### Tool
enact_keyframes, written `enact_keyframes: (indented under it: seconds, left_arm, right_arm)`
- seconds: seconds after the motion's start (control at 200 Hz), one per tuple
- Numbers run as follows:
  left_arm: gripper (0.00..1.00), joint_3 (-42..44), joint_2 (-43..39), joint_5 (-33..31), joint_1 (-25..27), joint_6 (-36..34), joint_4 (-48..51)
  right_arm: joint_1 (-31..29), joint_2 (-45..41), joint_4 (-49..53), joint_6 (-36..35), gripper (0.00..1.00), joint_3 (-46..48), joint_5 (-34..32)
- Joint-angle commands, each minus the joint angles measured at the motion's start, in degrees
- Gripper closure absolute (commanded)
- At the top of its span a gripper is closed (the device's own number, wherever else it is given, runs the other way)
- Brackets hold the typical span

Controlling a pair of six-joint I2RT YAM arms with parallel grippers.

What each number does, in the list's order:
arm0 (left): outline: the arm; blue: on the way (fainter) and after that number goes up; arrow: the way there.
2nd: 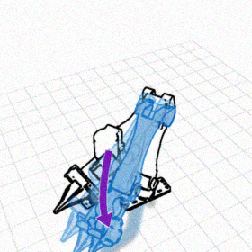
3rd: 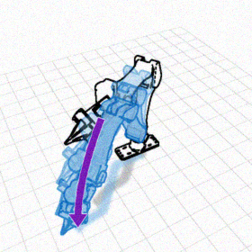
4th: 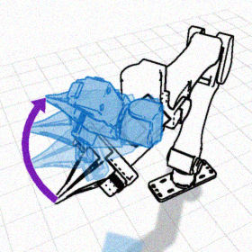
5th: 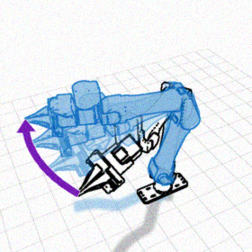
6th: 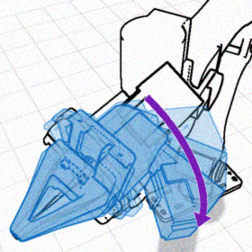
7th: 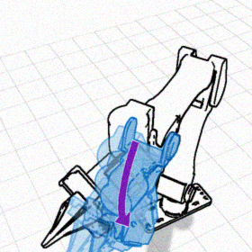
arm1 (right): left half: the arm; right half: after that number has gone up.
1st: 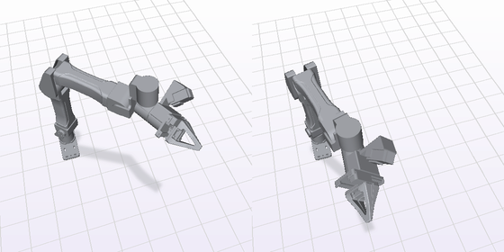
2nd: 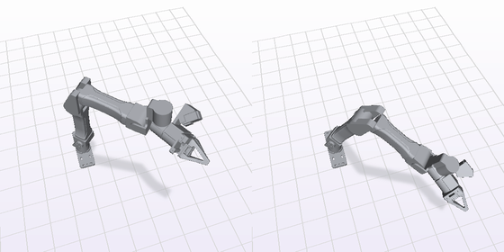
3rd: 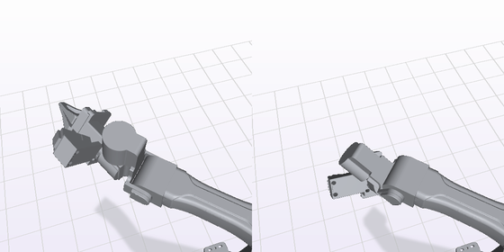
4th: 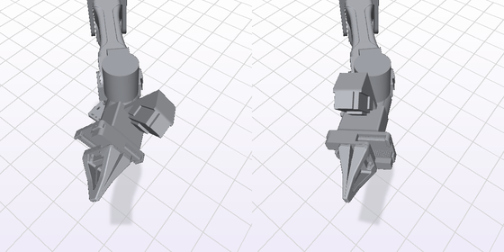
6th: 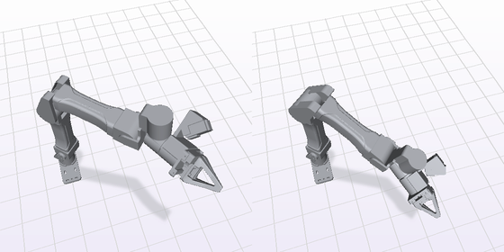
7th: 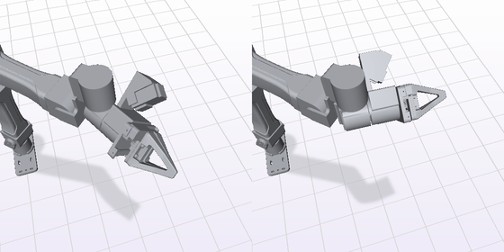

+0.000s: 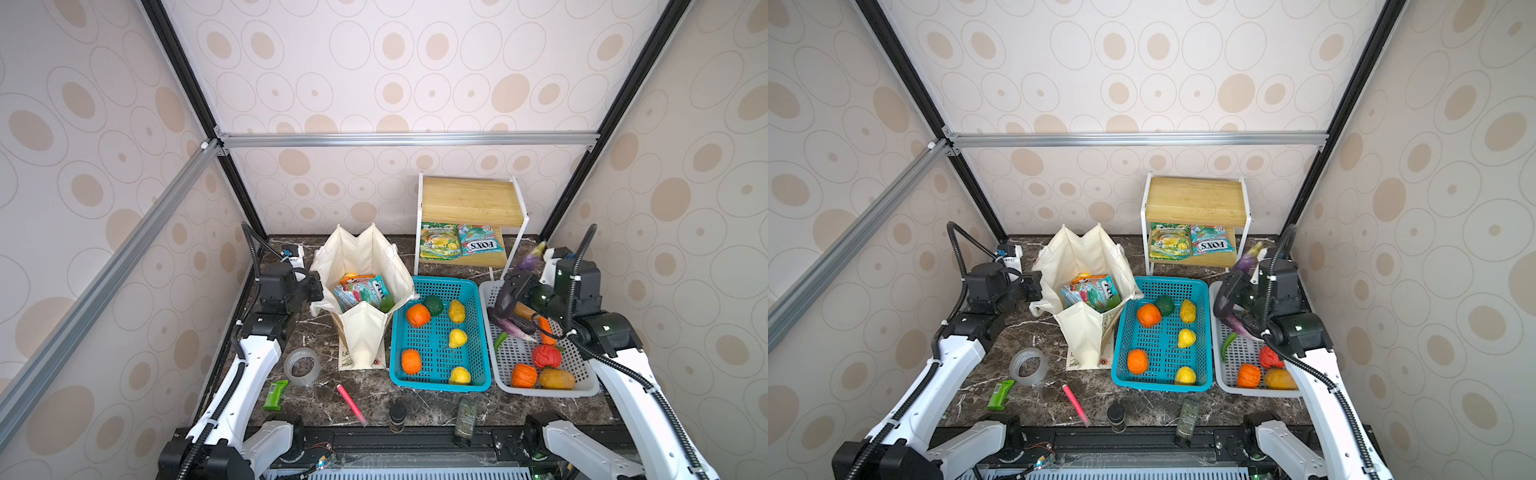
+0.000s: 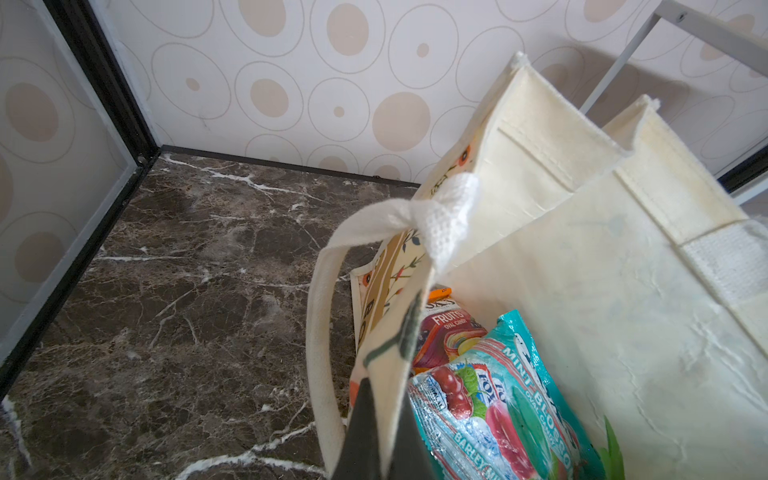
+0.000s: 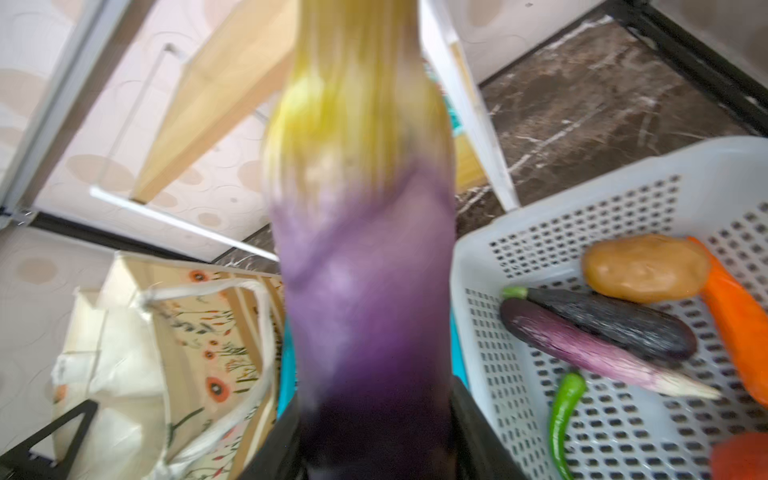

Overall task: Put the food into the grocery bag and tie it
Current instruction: 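Carry the eggplant with the right gripper and lower it into the tote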

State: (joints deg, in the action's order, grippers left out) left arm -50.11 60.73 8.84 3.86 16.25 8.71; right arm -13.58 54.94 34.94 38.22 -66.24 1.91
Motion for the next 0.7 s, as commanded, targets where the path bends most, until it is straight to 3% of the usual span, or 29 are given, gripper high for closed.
enact_keyframes:
  seconds: [0.0,0.15,0.26,0.43,0.695]
  left_arm:
    - [1.0,-0.8,-1.4,-0.9,-0.3,-1.1,-2.8]
    - [1.0,-0.7,-1.4,-0.7,-0.2,-1.0,-3.0]
    - [1.0,-0.8,-1.4,-0.3,-0.2,-1.0,-3.1]
    - [1.0,-0.5,-1.9,-0.3,-0.2,-1.0,-3.6]
    - [1.0,-0.4,-2.3,-0.4,-0.2,-1.1,-3.7]
  right_arm:
    - [-10.1,3.5,-3.3,2.1,0.73,-4.4,-5.4]
    - [-25.2,14.1,-6.6,-0.7,0.74,-13.7,-11.1]
    - [-32.4,23.3,-9.6,-4.2,0.74,-22.3,-11.5]
    - [-37.1,38.8,-11.3,-7.9,0.74,-36.2,-6.8]
    - [-40.8,64.4,9.5,-12.0,0.72,-63.2,-7.8]
